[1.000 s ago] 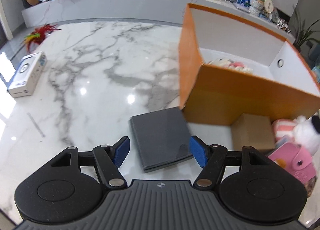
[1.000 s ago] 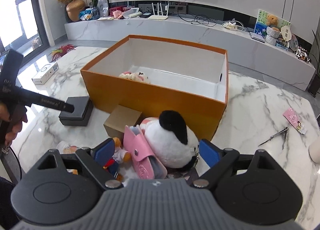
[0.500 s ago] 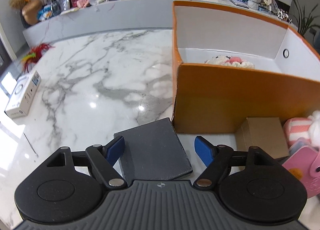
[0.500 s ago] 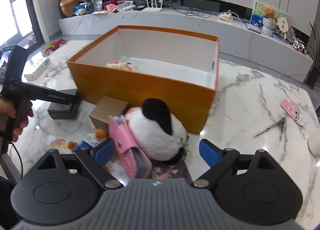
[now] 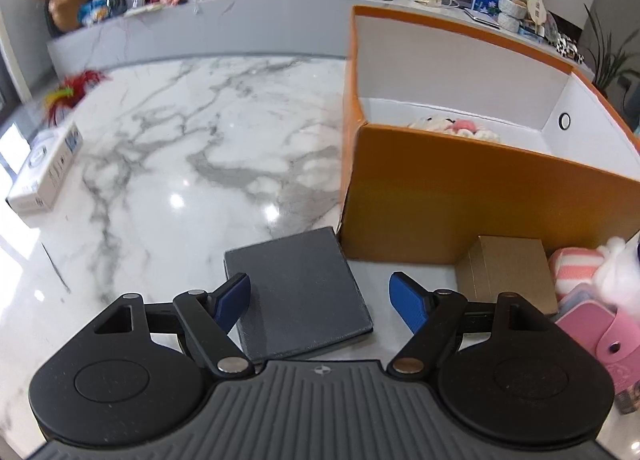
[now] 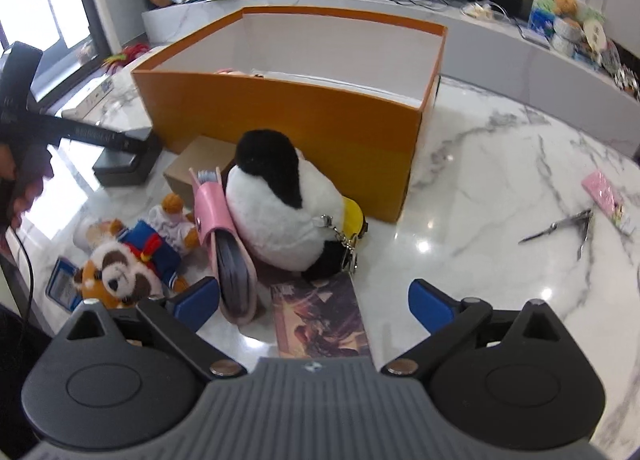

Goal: Organize objects
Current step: 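Move the left gripper to the dark grey case while the right gripper reaches the card deck, then grasp the dark grey case with the left gripper while the right gripper grasps the card deck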

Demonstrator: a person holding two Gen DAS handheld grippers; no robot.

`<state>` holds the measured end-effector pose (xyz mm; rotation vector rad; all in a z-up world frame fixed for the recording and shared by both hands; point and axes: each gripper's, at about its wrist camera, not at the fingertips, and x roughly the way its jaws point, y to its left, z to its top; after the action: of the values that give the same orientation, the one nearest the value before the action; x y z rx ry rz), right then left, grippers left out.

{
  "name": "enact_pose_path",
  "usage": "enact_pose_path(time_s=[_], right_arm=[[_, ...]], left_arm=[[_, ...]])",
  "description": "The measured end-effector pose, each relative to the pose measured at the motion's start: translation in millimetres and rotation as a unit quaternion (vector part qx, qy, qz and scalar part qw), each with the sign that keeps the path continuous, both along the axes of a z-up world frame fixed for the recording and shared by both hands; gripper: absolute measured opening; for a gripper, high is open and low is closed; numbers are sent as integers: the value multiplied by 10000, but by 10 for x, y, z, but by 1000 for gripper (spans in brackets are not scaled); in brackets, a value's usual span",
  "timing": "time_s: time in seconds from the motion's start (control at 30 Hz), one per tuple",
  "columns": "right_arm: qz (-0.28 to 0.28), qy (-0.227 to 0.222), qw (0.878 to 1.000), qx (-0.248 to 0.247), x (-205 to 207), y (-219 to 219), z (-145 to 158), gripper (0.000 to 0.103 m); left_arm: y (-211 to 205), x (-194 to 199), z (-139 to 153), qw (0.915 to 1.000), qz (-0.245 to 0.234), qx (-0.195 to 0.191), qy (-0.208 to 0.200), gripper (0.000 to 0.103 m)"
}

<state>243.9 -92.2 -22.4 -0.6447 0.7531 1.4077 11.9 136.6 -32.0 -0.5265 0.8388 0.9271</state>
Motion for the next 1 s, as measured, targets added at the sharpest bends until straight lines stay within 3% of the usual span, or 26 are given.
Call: enact_pose_path(time_s=[0.2,0.33,0.4,0.53,0.83,1.0], right_arm=[[355,-205,9986,-332,-98,22,-146,101],[446,-271,9976,-463,-144,60,-214,101],[477,-270,9975,-451,-160,58,-209,101],[481,-246,9977,-415,-166,54,-196,101],[418,-404,9967,-566,-189,154,-320,100],[353,-564,9952,-723,-172,221,-444,88]], left_arm=[[20,81,-58,9986,-58,319,426,91],[64,21,2,9995,-18,160,267,91],[112,-39,18,9999,125,-40,57,91],[224,-70,-81,9986,271,-449,29,93],[275,-3,-251,9972,342,-624,218,94],[233,48,-298,9976,142,-486,475,95]])
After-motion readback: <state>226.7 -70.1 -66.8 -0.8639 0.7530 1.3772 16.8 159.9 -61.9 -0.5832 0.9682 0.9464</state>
